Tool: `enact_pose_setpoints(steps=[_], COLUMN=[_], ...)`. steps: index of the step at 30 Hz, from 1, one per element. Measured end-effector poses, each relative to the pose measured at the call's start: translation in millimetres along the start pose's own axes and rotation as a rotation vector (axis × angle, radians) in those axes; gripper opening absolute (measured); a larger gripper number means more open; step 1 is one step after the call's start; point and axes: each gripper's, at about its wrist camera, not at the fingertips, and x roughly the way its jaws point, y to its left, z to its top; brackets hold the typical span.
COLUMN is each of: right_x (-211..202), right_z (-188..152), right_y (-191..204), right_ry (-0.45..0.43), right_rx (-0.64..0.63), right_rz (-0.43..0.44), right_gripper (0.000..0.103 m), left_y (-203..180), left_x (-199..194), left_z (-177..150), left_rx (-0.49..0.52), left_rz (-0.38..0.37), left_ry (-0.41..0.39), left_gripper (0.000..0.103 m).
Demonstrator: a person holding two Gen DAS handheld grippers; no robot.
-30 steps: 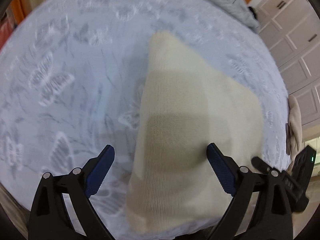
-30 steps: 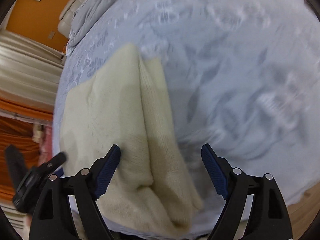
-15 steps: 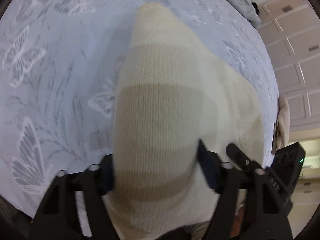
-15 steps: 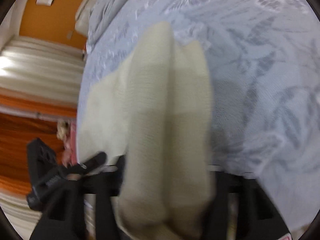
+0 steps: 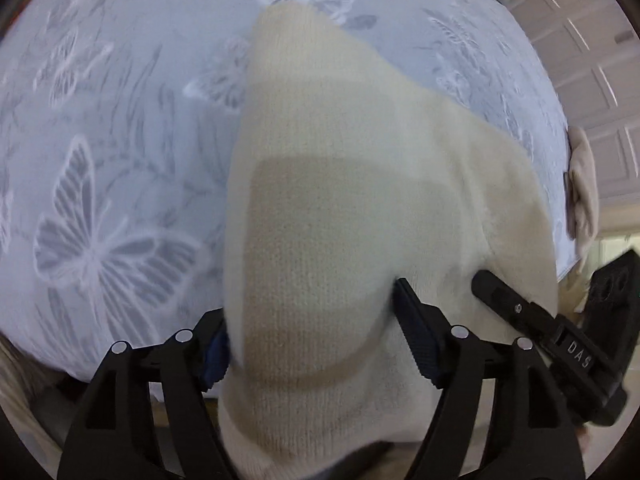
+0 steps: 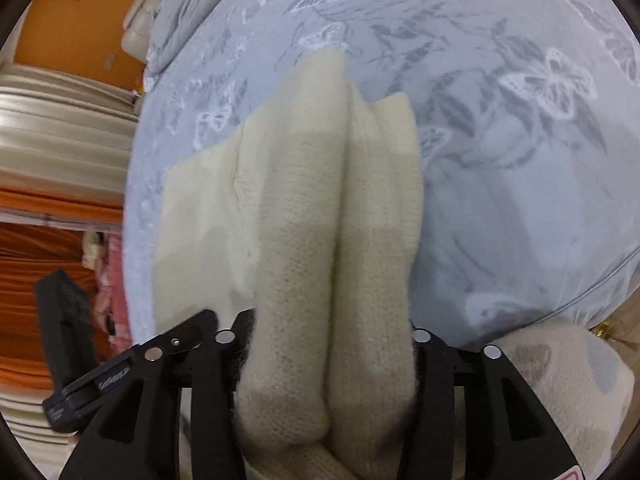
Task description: Fold small clothes
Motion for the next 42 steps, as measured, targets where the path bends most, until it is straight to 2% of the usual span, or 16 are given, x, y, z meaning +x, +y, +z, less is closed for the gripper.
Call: enact_pose_setpoints(steps=[2, 4, 7, 11, 15, 27, 35, 42], right_x=[2, -6, -25, -51, -93, -197, -235, -255], right_z=[4, 0, -14, -26, -40, -73, -96, -108], right_y=[2, 8, 20, 45, 57, 142, 192, 246], right_ry=[-0.006, -0.042, -0.102, -0.166, -0.23, -0.449, -0.524, -0.596], right_rx=[0.01, -0.017, -0.072, -0.081, -0.116, -0.298, -0.396, -0.51], right_rz=[0.015, 0.009, 0.0, 0.049, 0.096, 0.169, 0.254, 0.329], right_gripper=[0.043, 0.039, 0.037, 0.037, 0.037, 0.037, 0.037, 0.037], left_y=[-8, -12, -25, -32, -34, -38, -24, 4], left_x=[-1, -9, -31, -69, -116, -248, -314, -371], left_z=[3, 5, -2, -13, -26, -57, -76, -85], left_rx=[0.013, 0.033, 0.095, 0.154, 0.195, 0.253, 0.265, 0.261], left_rz=[0.014, 0.018, 0.047, 0.087, 0.077, 0.052, 0.048, 0.009], left_ry=[0.003, -0.009, -0.065, -0.144, -0.226, -0.491, -0.649, -0.799], left_gripper=[0.065, 0.055, 0.051, 0.05, 0.05, 0.051, 0.051, 0.051])
